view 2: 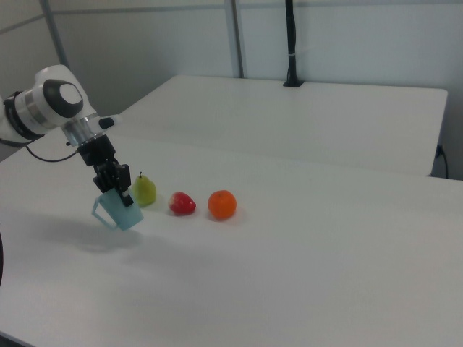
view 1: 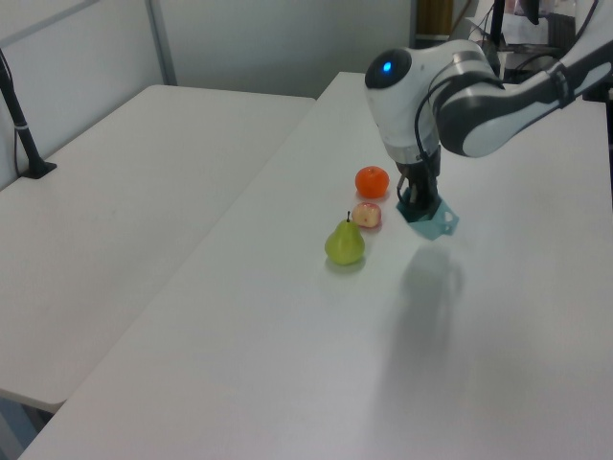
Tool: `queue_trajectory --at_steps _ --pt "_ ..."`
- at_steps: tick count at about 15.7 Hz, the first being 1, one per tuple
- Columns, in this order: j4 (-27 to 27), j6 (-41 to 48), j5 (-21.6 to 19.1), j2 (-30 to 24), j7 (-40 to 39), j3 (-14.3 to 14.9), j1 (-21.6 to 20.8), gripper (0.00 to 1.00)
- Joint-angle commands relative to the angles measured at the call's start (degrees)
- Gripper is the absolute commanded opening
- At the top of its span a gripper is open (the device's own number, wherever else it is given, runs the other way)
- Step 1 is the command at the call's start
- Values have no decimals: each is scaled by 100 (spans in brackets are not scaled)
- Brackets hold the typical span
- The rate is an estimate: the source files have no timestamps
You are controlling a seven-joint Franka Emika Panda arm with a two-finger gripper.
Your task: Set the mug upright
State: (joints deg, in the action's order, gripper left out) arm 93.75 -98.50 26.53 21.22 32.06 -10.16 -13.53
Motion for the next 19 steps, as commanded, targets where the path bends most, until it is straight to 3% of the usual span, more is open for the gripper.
queue_trajectory --at_steps 1,4,6,8,9,11,13,14,19 --pt "108 -775 -1016 -144 -777 6 280 0" --pt "327 -1126 -1606 -136 -1674 6 403 1" --pt "468 -1232 -1712 -109 -2184 6 430 2" --pt "504 -1320 -1721 -83 -2344 6 430 10" --pt "504 -1312 -1721 -83 -2362 14 439 16" --pt "477 -1207 -1704 -126 -2379 14 483 43" --pt "442 -1058 -1625 -188 -2379 14 536 93" --pt "434 -988 -1616 -240 -2371 23 536 100" --pt "425 -750 -1581 -907 -2327 41 860 100"
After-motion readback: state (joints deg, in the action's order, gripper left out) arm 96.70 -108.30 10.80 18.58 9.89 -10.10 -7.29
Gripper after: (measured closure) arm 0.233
